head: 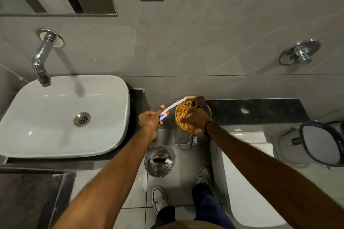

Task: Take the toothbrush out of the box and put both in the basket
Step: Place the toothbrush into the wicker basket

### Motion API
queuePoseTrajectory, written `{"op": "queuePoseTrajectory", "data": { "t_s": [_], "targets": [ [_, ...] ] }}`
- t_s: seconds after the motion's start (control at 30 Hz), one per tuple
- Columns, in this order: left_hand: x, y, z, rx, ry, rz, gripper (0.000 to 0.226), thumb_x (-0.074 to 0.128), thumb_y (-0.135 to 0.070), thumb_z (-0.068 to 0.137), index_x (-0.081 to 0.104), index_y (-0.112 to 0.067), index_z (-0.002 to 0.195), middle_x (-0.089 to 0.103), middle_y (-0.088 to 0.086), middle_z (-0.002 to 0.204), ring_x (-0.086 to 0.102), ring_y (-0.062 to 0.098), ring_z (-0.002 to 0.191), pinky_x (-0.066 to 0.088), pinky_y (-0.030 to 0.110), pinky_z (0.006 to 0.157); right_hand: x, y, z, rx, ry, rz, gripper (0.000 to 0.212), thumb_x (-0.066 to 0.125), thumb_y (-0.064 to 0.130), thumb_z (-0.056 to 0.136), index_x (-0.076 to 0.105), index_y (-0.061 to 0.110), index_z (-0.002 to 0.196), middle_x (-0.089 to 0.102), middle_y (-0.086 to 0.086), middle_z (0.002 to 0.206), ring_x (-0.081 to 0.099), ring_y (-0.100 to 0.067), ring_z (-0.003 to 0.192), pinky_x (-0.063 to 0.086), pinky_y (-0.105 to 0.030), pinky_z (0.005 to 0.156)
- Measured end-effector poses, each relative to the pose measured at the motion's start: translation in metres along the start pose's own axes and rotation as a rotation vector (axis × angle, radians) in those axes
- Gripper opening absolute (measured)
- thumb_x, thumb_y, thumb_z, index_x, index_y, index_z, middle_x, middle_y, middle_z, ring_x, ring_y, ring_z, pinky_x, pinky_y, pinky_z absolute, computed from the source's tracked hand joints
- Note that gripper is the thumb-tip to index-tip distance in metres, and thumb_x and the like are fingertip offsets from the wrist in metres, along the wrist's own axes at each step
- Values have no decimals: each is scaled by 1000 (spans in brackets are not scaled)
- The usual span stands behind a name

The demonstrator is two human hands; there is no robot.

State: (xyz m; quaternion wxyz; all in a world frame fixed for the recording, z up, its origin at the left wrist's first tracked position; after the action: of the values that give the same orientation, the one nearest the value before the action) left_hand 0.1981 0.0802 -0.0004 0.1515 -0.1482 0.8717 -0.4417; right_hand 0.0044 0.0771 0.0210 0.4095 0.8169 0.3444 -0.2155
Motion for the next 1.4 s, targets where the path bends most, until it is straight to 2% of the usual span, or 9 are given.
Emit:
{"op": "queuePoseTrajectory", "data": {
  "t_s": [0.17, 0.3, 0.53, 0.77, 0.87, 0.93, 1.0, 1.17, 1.4],
  "targets": [
    [-9, 16, 2, 59, -49, 233, 47, 91, -39, 72, 57, -13, 51, 61, 9, 49, 50, 16, 36, 42, 22, 43, -13, 16, -2, -387, -96, -108, 66, 81, 32, 82, 53, 26, 142, 61, -6, 140, 58, -26, 125, 48, -36, 102],
    [8, 19, 11, 38, 55, 305, 46, 90, -40, 72, 59, -14, 51, 61, 4, 46, 52, 14, 37, 41, 21, 42, -11, 20, 5, -507, -31, -452, 25, 65, 31, 93, 76, 23, 115, 77, -4, 114, 70, -26, 105, 58, -40, 95],
    [29, 44, 12, -87, 195, 291, 41, 92, -37, 71, 64, -8, 60, 62, 5, 49, 49, 11, 33, 39, 18, 35, -12, -15, 12, -410, 92, -435, 27, 54, 15, 99, 80, 7, 103, 77, -14, 102, 68, -30, 96, 57, -40, 92],
    [70, 58, 40, -242, 269, 157, 26, 66, -11, 96, 64, -10, 71, 52, 7, 61, 41, 6, 36, 29, 17, 38, -22, -60, 57, -41, -29, 43, 24, 63, 4, 95, 74, -5, 115, 70, -20, 127, 65, -34, 119, 53, -41, 107],
    [97, 54, 57, -244, 193, 183, 26, 68, -16, 96, 68, -14, 70, 63, 0, 57, 51, 9, 45, 37, 21, 44, -14, -65, 80, 50, -97, 268, 29, 69, -6, 88, 71, -11, 116, 66, -24, 132, 59, -38, 127, 53, -19, 98],
    [120, 50, 73, -189, 109, 216, 22, 77, -18, 89, 72, -13, 68, 66, 3, 57, 60, 17, 55, 46, 22, 56, -11, -67, 107, 64, -81, 355, 28, 71, -6, 86, 71, -12, 114, 66, -27, 130, 60, -41, 125, 55, -25, 101],
    [137, 40, 83, -130, 50, 295, 16, 84, -22, 81, 80, -7, 82, 71, 7, 75, 62, 18, 63, 48, 20, 60, -14, -68, 126, 108, -28, 296, 26, 70, 5, 88, 76, 0, 113, 71, -20, 125, 64, -37, 121, 52, -42, 107],
    [166, 68, 110, -157, 65, 537, 31, 86, -29, 78, 80, -15, 105, 77, 11, 119, 74, 26, 101, 55, 29, 78, 10, -99, 157, 88, -27, 233, 36, 76, 17, 88, 71, 3, 121, 69, -15, 130, 62, -32, 125, 52, -48, 108],
    [174, 91, 115, -5, 50, 938, 47, 79, -51, 81, 78, -18, 115, 76, 10, 122, 73, 31, 108, 56, 36, 79, 36, -108, 171, 58, 14, 97, 23, 75, 15, 89, 77, 4, 109, 74, -13, 122, 68, -31, 118, 54, -38, 102]
  ]
}}
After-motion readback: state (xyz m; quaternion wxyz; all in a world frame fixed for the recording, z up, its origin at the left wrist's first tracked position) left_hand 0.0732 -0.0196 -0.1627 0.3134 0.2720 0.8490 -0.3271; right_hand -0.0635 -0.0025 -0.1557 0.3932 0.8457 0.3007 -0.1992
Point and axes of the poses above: each hand's wrist, its own z-axis towards the middle knuckle, its own x-axis out of the palm, y = z × x, the point moved 1 cm from there along z, towards the middle knuckle
